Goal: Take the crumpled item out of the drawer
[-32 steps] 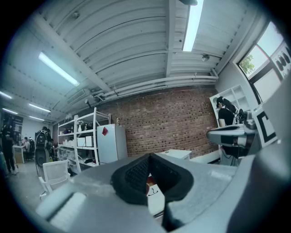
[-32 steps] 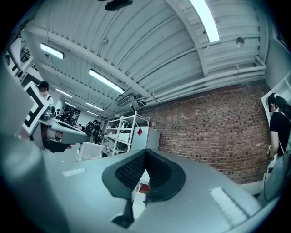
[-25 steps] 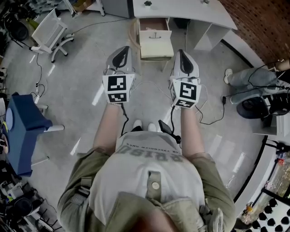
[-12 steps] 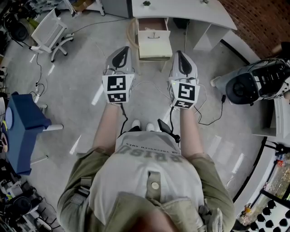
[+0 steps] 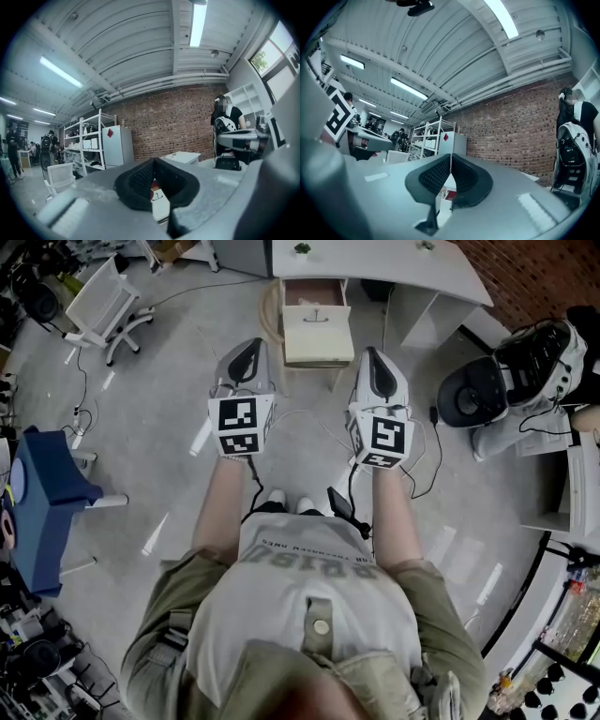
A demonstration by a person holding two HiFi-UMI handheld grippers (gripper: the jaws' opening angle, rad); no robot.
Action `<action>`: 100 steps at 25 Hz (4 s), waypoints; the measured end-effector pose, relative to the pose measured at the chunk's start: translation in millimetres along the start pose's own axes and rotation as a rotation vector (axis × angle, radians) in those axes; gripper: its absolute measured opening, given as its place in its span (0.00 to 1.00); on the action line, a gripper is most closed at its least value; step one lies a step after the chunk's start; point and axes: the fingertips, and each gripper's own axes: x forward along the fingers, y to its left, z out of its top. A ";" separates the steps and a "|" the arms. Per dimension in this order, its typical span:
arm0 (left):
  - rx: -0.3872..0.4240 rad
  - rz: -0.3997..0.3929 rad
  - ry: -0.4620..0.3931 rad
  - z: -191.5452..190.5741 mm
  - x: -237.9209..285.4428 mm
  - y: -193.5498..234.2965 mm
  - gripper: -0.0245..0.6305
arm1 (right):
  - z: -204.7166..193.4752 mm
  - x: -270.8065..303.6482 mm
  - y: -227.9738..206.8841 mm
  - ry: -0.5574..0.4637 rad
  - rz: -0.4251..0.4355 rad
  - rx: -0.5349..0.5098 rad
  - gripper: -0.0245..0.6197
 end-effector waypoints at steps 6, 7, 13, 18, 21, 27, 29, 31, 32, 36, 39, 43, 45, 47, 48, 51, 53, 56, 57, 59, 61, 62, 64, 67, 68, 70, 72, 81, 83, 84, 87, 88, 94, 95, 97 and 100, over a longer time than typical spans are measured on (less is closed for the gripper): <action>-0.018 -0.009 0.028 -14.4 20.2 12.5 0.19 | -13.4 24.2 6.1 0.026 0.068 0.057 0.34; -0.019 -0.014 0.033 -16.1 22.4 8.9 0.22 | -16.1 23.5 4.0 0.031 0.075 0.061 0.39; -0.047 -0.046 0.055 -31.4 51.8 16.5 0.37 | -38.9 43.4 3.1 0.066 0.083 0.068 0.51; -0.068 -0.084 0.064 -37.2 83.7 44.0 0.41 | -47.9 78.5 4.2 0.087 0.048 0.068 0.54; -0.072 -0.110 0.067 -35.5 104.8 64.3 0.43 | -48.0 102.7 4.5 0.089 0.026 0.066 0.55; -0.078 -0.144 0.074 -39.8 136.3 96.6 0.44 | -55.1 140.9 -0.5 0.103 -0.022 0.064 0.56; -0.081 -0.153 0.081 -44.8 142.9 102.6 0.45 | -57.9 148.4 -2.2 0.107 -0.034 0.062 0.56; -0.089 -0.155 0.086 -49.6 149.7 108.8 0.45 | -61.9 155.9 -3.6 0.112 -0.043 0.064 0.56; -0.095 -0.154 0.088 -52.0 153.4 112.1 0.45 | -64.8 159.7 -4.0 0.116 -0.045 0.066 0.56; -0.111 -0.150 0.110 -66.3 169.7 117.7 0.46 | -83.3 172.9 -9.1 0.146 -0.047 0.074 0.56; -0.118 -0.144 0.126 -75.8 185.8 116.5 0.46 | -97.3 185.2 -18.9 0.162 -0.042 0.083 0.56; -0.132 -0.109 0.135 -76.9 210.0 115.6 0.46 | -108.5 208.0 -34.0 0.183 -0.004 0.078 0.56; -0.136 -0.095 0.137 -74.1 223.3 112.6 0.46 | -110.3 219.1 -44.7 0.185 0.011 0.079 0.56; -0.139 -0.087 0.135 -69.7 235.7 106.1 0.46 | -110.1 228.8 -58.4 0.184 0.021 0.080 0.56; -0.141 -0.081 0.133 -67.1 241.2 103.0 0.46 | -109.4 233.8 -65.2 0.182 0.026 0.080 0.56; -0.151 -0.046 0.123 -58.9 257.1 98.3 0.46 | -104.7 252.1 -82.9 0.170 0.061 0.076 0.56; -0.153 -0.022 0.114 -52.5 267.9 95.8 0.46 | -101.6 264.1 -94.0 0.160 0.083 0.072 0.56; -0.149 0.003 0.108 -44.6 282.4 90.7 0.47 | -99.1 279.5 -111.2 0.149 0.105 0.076 0.56; -0.148 0.011 0.107 -43.0 286.1 89.4 0.47 | -98.9 283.9 -116.1 0.147 0.112 0.079 0.56; -0.147 0.030 0.108 -40.8 292.4 88.2 0.47 | -99.4 291.7 -124.2 0.144 0.126 0.084 0.56; -0.147 0.048 0.112 -40.9 297.6 87.8 0.47 | -102.7 298.2 -130.2 0.147 0.141 0.086 0.56; -0.147 0.055 0.116 -42.2 299.8 87.7 0.47 | -105.5 301.1 -132.7 0.151 0.147 0.089 0.56; -0.147 0.065 0.130 -46.8 303.8 87.5 0.47 | -112.6 306.6 -137.3 0.161 0.152 0.100 0.56; -0.153 0.072 0.161 -58.2 308.6 87.1 0.47 | -125.2 313.0 -141.0 0.183 0.157 0.120 0.56; -0.155 0.073 0.172 -62.4 310.2 87.6 0.47 | -130.0 315.0 -140.9 0.193 0.159 0.124 0.56; -0.160 0.075 0.189 -70.3 314.4 89.1 0.47 | -140.3 319.2 -140.7 0.212 0.162 0.131 0.56; -0.164 0.075 0.203 -78.4 319.4 91.0 0.47 | -150.6 322.9 -140.6 0.229 0.161 0.138 0.56; -0.184 0.042 0.225 -98.9 363.1 112.1 0.47 | -179.5 355.8 -141.9 0.276 0.126 0.140 0.56; -0.184 0.032 0.221 -98.6 377.9 121.4 0.47 | -181.5 370.9 -141.9 0.277 0.116 0.138 0.56; -0.183 0.026 0.219 -98.1 385.5 126.9 0.47 | -182.6 379.3 -141.4 0.277 0.111 0.137 0.56; -0.176 0.007 0.215 -98.0 408.2 142.7 0.47 | -186.1 404.4 -140.5 0.277 0.093 0.134 0.56; -0.173 0.000 0.213 -98.2 415.0 147.7 0.47 | -187.0 412.5 -140.2 0.276 0.087 0.132 0.56; -0.174 -0.032 0.199 -90.6 438.9 178.8 0.47 | -180.4 448.4 -129.0 0.299 0.063 0.109 0.56; -0.175 -0.037 0.196 -88.2 440.7 182.6 0.47 | -178.6 451.8 -127.2 0.306 0.060 0.111 0.56; -0.176 -0.042 0.191 -86.8 447.6 188.6 0.47 | -178.8 460.0 -126.4 0.311 0.054 0.123 0.56; -0.181 -0.043 0.196 -95.3 463.3 196.1 0.47 | -190.7 475.8 -126.7 0.320 0.057 0.127 0.56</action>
